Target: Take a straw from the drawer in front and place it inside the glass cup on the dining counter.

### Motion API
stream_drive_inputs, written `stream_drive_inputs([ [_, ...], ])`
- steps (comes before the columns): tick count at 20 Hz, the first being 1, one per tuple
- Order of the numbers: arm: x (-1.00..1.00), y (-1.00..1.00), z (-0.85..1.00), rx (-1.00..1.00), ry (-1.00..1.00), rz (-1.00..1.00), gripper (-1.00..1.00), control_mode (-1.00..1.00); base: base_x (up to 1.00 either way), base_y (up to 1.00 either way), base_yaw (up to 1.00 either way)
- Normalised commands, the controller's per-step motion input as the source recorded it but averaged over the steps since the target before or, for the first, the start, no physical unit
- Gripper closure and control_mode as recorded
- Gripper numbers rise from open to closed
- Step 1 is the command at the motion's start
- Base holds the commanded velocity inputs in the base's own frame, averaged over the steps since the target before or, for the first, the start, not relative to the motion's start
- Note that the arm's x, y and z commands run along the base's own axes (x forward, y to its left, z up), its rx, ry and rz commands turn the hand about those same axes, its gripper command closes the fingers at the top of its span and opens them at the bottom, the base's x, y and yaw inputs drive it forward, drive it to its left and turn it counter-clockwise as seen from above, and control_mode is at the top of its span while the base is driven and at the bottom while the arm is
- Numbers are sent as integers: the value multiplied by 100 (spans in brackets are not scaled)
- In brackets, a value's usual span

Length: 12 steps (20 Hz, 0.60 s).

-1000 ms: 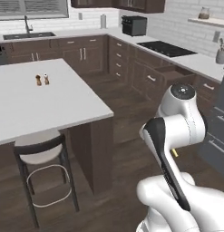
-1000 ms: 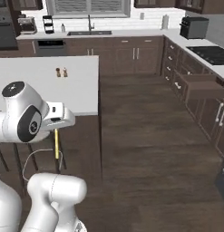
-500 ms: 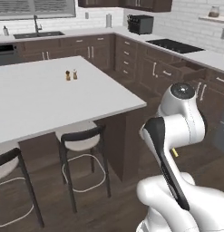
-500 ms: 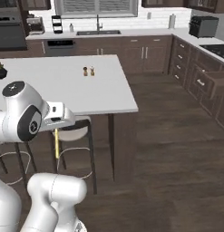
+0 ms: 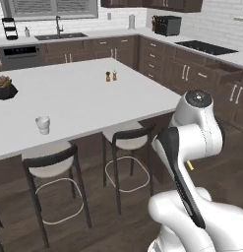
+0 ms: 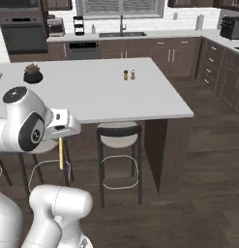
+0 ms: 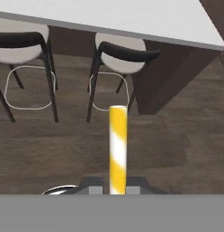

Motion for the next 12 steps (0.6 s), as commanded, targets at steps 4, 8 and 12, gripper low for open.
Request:
stream_drive_inputs([
  [4,0,0,0,0,0,0,100,100,13,94,21],
  [8,0,0,0,0,0,0,100,100,41,54,24],
  [12,0,0,0,0,0,0,100,100,62,22,23],
])
